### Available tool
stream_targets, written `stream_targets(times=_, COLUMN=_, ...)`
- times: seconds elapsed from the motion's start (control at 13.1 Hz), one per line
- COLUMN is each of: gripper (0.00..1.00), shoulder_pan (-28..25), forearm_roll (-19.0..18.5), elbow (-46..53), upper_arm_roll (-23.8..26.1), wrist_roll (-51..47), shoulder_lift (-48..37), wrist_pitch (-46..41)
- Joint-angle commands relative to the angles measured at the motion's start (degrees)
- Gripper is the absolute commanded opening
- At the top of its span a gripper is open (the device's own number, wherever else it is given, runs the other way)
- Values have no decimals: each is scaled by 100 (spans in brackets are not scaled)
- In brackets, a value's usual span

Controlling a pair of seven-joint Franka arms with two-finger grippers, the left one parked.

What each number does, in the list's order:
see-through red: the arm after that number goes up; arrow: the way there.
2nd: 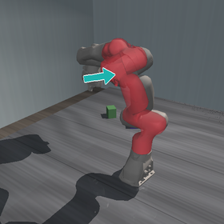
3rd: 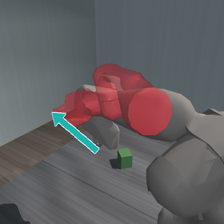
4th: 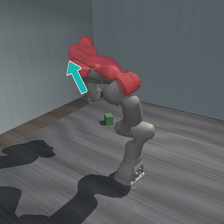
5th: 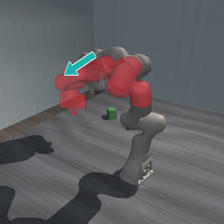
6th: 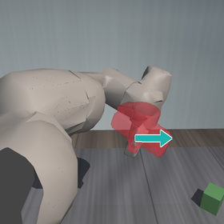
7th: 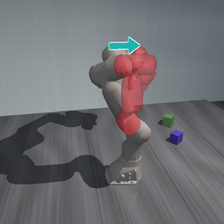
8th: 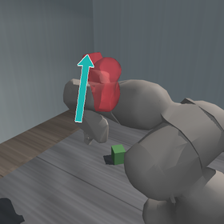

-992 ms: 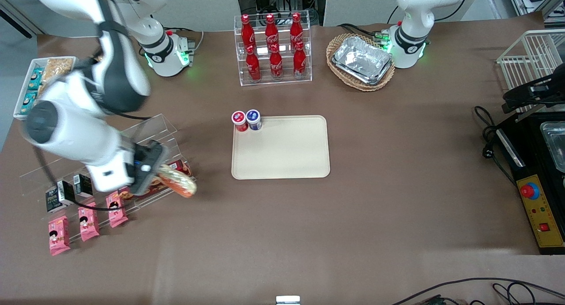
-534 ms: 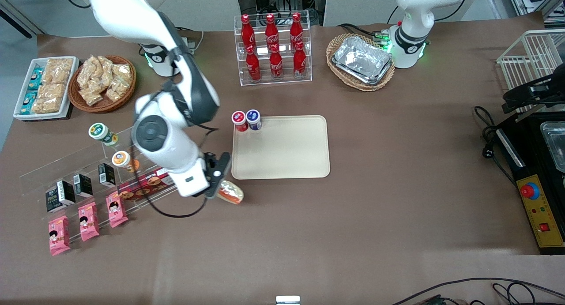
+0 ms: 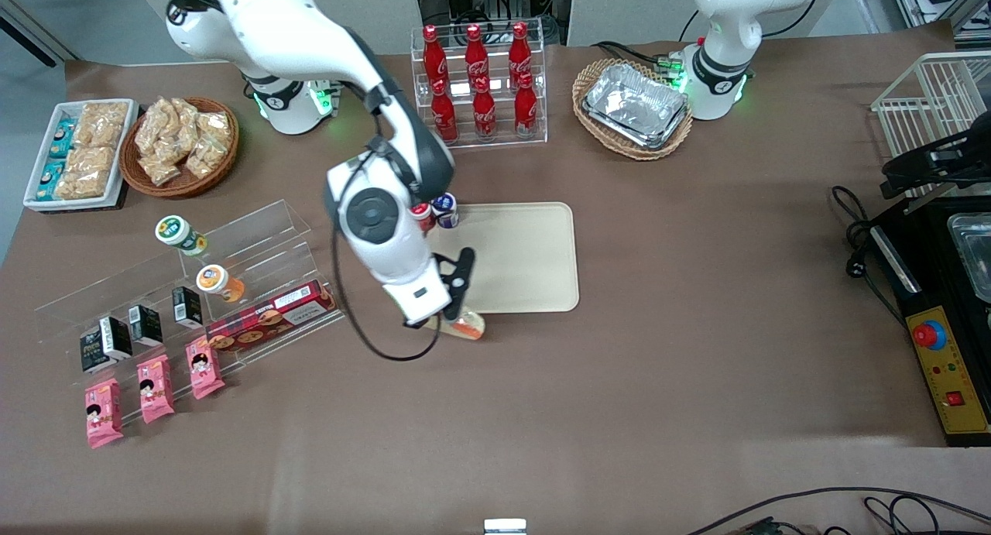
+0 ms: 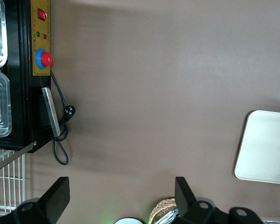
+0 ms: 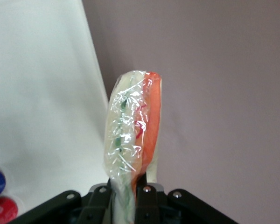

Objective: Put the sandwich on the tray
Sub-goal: 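Carry the held sandwich with the right gripper over the cream tray, then lower the sandwich onto the tray and open the right gripper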

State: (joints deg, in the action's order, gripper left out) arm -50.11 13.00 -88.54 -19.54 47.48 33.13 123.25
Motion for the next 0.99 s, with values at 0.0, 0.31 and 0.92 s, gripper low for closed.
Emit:
stream_targets(times=0.0, gripper=7, shoulder_pan=-586, forearm_roll=159, elbow=188, upper_arm_roll=-111, wrist_roll=-20, shoulder_lift=482, wrist_pitch=243)
stream_targets(times=0.31, gripper=8, shoulder_pan=-841, forearm_roll=124, elbow=136, upper_arm_roll=-102, wrist_roll=59, shoulder_lift=598, wrist_pitch=296)
stream_targets(times=0.92, gripper=19, shoulder_pan=-974, forearm_roll=133, elbow=109, upper_arm_roll=-102, wrist_roll=59, shoulder_lift=905, wrist_pitch=507)
